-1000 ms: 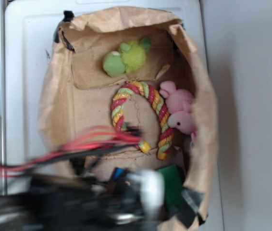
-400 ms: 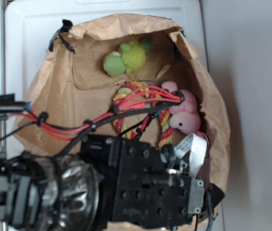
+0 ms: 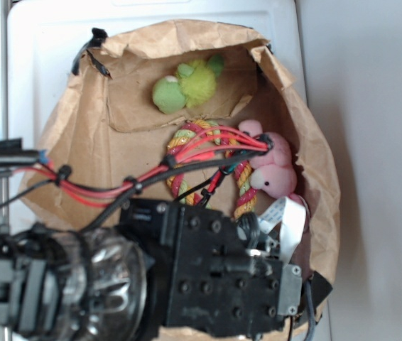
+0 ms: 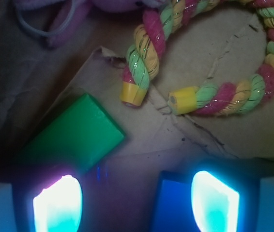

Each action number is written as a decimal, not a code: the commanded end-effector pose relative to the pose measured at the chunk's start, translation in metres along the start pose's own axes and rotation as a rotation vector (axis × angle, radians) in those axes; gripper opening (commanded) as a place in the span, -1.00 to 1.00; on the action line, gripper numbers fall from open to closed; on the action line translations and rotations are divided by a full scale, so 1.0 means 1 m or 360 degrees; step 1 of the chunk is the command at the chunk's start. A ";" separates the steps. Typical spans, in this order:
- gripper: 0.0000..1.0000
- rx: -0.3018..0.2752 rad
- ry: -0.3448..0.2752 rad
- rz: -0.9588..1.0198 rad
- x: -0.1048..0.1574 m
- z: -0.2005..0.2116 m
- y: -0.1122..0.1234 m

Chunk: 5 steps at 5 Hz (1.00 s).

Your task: Grab the blue block.

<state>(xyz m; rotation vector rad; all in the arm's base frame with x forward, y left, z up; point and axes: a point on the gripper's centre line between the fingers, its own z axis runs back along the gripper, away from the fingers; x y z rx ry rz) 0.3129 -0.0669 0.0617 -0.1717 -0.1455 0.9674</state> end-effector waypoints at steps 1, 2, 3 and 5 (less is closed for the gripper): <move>1.00 -0.0078 -0.0037 0.0026 0.010 0.019 -0.001; 1.00 -0.0095 -0.0003 0.0032 0.015 0.015 0.009; 1.00 -0.0111 -0.0016 0.0027 0.016 0.015 0.018; 1.00 -0.0186 -0.0004 -0.0078 -0.005 0.026 0.037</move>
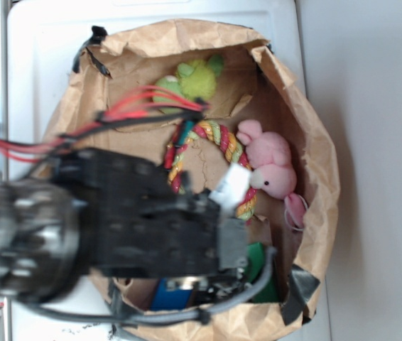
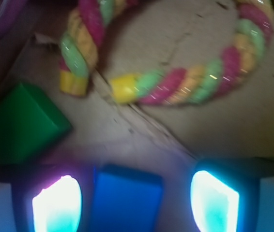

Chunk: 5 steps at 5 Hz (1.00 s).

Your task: Grab the blue block.

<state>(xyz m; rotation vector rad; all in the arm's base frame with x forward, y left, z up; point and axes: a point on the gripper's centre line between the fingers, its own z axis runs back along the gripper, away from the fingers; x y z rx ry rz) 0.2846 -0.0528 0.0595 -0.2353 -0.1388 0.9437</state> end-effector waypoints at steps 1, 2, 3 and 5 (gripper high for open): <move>1.00 -0.0102 -0.0068 -0.0065 -0.008 0.022 0.012; 1.00 -0.0086 -0.0064 -0.0024 -0.012 0.021 0.014; 1.00 -0.0071 -0.0051 0.0076 -0.017 0.020 0.012; 1.00 -0.0083 -0.0053 0.0090 -0.036 0.022 0.009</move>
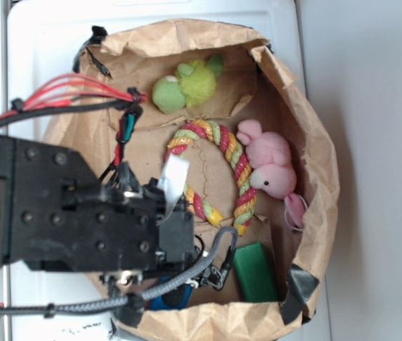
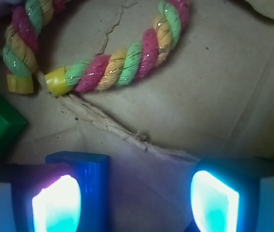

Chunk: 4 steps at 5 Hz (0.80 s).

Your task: Grab the blue block.

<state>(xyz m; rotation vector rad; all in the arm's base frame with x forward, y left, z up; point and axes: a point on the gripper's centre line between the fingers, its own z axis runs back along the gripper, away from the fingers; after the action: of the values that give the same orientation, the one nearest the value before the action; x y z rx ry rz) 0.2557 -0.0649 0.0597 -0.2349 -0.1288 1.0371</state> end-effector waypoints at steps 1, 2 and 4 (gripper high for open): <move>1.00 -0.0098 -0.0049 -0.0059 -0.015 0.016 -0.006; 1.00 -0.0088 -0.0069 -0.0071 -0.022 0.012 -0.009; 1.00 -0.0095 -0.0089 -0.0077 -0.020 0.004 -0.016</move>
<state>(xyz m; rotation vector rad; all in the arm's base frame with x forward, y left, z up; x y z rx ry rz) 0.2546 -0.0860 0.0542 -0.2235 -0.1721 1.0179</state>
